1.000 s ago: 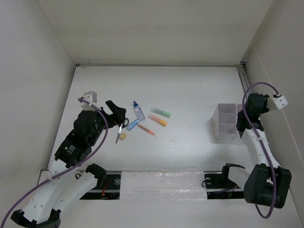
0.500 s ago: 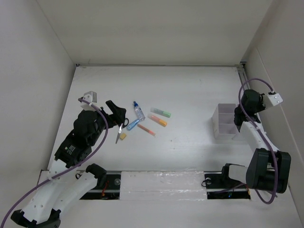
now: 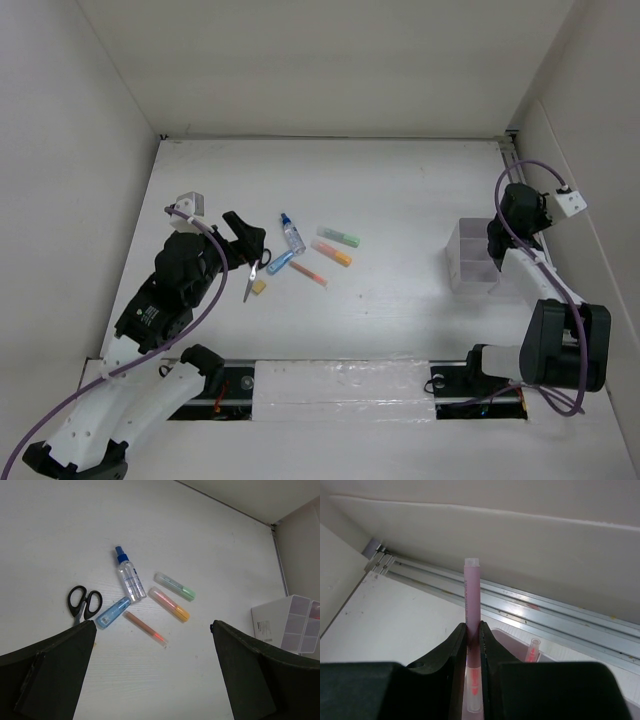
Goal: Sort the stationery into containers
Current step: Place the stationery into the container
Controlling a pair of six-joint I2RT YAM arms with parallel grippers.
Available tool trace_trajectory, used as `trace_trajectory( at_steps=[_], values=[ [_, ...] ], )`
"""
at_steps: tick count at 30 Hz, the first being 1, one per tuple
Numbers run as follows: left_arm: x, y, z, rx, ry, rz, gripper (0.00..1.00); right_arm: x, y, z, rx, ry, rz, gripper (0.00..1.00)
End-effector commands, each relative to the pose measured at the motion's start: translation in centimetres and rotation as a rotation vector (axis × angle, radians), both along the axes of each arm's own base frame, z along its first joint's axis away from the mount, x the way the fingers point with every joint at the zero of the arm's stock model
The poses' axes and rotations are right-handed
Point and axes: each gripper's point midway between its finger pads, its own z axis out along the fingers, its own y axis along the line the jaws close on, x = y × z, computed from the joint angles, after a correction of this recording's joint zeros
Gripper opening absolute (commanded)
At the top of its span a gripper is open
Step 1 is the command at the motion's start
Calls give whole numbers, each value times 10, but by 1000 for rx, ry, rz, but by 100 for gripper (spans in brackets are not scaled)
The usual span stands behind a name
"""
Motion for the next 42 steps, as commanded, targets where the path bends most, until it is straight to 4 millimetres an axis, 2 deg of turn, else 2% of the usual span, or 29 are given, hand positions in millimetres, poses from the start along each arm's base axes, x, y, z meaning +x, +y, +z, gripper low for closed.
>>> trace_trajectory(
  at_steps=[1,3,12,18,36,42],
  values=[
    [1,0,3,3,-20,-3,100,6,1,22,-24,-52,-22,0],
    [1,0,3,3,-20,-3,100,4,-1,15,-22,-16,-47,0],
    [0,1,5,-2,-28,-3,100,2,-2,15,-14,-14,-59,1],
    [0,1,10,-6,-36,-3,100,6,6,15,-10,-2,-32,9],
    [0,3,10,-4,-38,6,100,3,8,9,0,35,-35,13],
    [0,3,10,-4,-38,6,100,4,12,9,4,27,-28,21]
  ],
)
